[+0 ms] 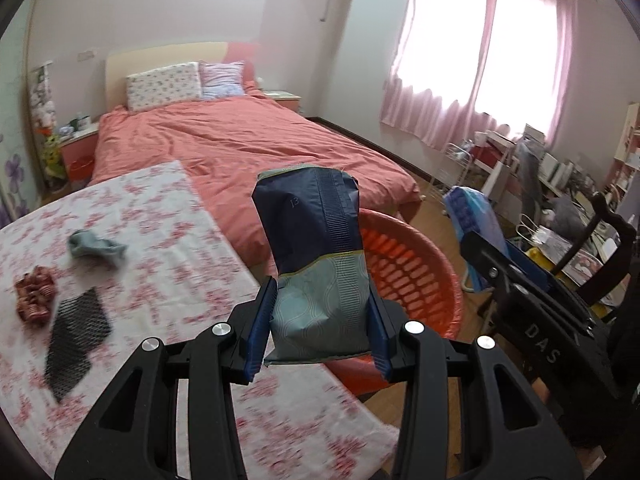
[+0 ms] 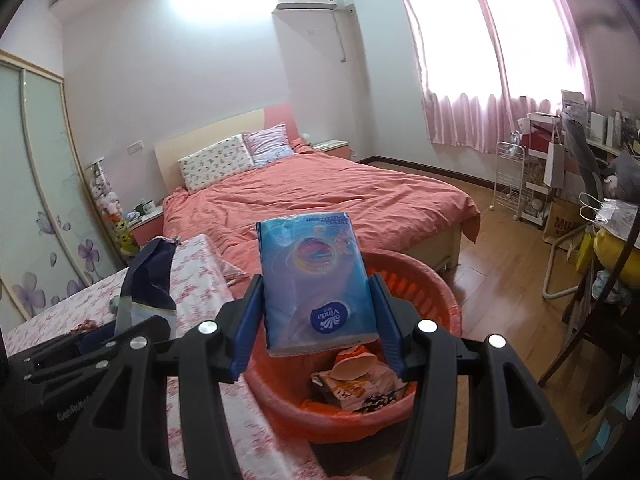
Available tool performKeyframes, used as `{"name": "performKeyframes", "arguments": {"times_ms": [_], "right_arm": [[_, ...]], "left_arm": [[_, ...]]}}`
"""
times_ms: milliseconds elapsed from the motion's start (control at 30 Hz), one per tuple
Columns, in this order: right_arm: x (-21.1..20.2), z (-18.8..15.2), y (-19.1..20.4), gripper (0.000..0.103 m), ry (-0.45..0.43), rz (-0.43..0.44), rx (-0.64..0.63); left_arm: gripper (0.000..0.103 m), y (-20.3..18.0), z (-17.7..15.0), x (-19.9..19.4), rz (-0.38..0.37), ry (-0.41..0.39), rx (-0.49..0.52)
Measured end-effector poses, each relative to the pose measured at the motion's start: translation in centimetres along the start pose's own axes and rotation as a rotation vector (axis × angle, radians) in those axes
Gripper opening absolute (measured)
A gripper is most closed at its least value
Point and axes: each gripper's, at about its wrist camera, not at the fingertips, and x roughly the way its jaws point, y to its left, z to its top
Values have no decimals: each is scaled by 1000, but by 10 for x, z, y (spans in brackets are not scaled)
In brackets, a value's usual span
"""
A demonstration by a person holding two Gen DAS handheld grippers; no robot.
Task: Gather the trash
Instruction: 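Carry packet and tissue pack over the orange basket and open both grippers, then move both grippers back over the bed toward the remaining items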
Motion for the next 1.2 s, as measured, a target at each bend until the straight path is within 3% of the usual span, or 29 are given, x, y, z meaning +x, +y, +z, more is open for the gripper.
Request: {"name": "performKeyframes", "arguments": {"times_ms": [400, 467, 533, 633, 900, 1200], "right_arm": [[55, 12, -41, 54, 38, -2, 88], [66, 13, -46, 55, 54, -2, 103], [75, 13, -48, 56, 68, -3, 109], [79, 10, -49, 60, 81, -12, 106], [71, 1, -35, 61, 100, -43, 64], [48, -15, 41, 61, 129, 40, -65]], "left_arm": [[43, -17, 5, 54, -65, 81, 3], [48, -16, 3, 64, -61, 103, -1], [59, -14, 0, 71, -48, 124, -7], [60, -9, -5, 73, -36, 142, -18], [61, 11, -15, 49, 57, 135, -9], [65, 85, -32, -10, 224, 93, -75]]}}
